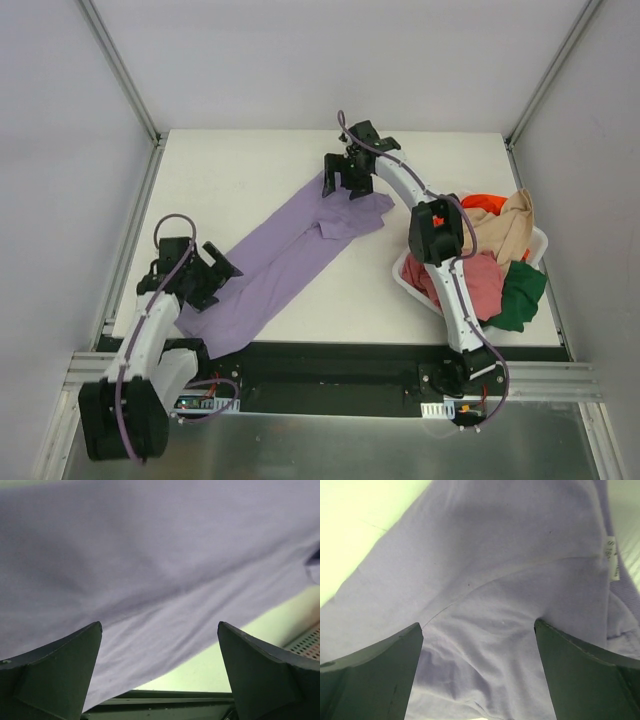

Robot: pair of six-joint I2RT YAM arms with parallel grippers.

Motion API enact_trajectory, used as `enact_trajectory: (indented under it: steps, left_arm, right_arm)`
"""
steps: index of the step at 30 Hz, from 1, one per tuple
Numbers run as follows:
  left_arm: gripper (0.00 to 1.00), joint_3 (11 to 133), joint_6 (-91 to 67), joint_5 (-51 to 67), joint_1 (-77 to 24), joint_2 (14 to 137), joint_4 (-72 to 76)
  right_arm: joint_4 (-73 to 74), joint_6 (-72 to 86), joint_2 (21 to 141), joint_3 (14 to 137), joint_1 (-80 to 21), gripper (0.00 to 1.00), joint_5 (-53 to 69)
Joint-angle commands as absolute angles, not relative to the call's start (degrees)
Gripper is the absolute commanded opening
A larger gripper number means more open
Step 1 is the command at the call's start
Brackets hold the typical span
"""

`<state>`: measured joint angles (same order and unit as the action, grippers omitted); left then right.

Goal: Fold and stack the t-shirts
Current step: Rotate the tshirt 75 degrees

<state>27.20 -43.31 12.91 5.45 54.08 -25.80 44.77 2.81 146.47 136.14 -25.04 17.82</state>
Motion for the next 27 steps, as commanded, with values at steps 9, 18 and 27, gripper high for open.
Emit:
enact_trajectory:
  steps: [9, 18, 27]
  left_arm:
    - [0.99, 34.9, -37.8, 20.7, 1.7, 46.0, -34.4]
    - [0.99, 37.6, -40.5, 10.3, -18.5, 63.0, -33.1]
    - [0.99, 35.8, -43.2, 7.8, -22.2, 70.0, -30.2]
  right_arm:
    - [43.3, 1.7, 120.5, 114.9, -30.9, 0.96, 8.3]
    - [38.4, 10.2, 119.1, 100.8, -40.5, 0.96, 13.8]
    - [44.6, 10.7, 129.0, 106.9, -40.3, 0.96, 12.1]
